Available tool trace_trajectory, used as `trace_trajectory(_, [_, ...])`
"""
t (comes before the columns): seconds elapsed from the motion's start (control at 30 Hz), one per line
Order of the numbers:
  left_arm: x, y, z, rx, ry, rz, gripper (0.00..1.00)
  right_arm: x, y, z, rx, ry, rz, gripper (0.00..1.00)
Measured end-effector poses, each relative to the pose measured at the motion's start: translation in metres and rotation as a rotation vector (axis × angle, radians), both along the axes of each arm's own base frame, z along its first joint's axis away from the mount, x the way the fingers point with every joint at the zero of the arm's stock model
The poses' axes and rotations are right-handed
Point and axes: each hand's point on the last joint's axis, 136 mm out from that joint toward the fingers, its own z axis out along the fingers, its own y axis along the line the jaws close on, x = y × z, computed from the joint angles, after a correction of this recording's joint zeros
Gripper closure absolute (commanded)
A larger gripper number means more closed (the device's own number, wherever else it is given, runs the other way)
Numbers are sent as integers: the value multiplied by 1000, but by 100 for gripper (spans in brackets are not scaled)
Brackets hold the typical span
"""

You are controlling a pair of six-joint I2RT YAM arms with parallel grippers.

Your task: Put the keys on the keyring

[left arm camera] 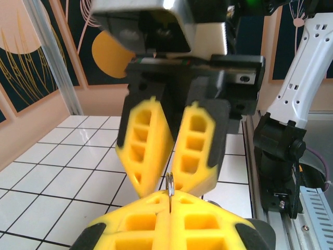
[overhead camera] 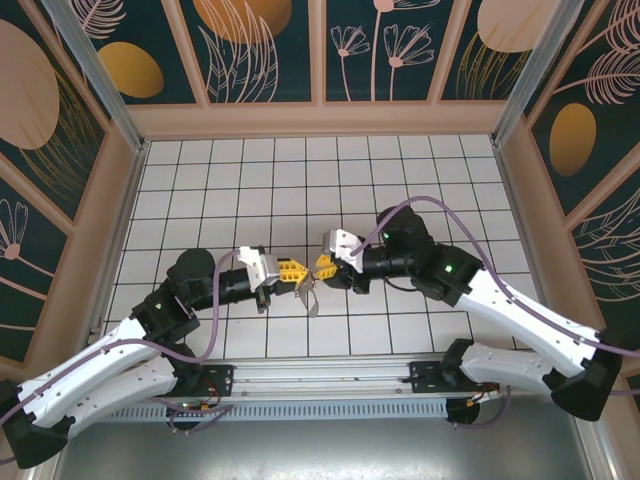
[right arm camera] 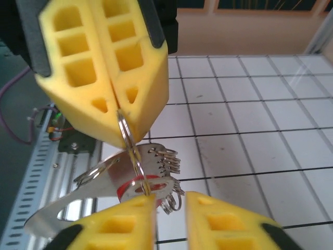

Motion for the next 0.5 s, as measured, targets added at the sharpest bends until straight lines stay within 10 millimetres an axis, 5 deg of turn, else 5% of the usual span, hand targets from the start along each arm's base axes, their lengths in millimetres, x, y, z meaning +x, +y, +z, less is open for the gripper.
trace_trajectory(0.37, [-10, -8, 4, -26, -2, -80, 100, -20, -21, 53, 215, -115, 11, 63])
trace_trajectory(0.5, [-11, -11, 1, -18, 7, -99, 100, -25, -15, 54, 232, -106, 62, 59])
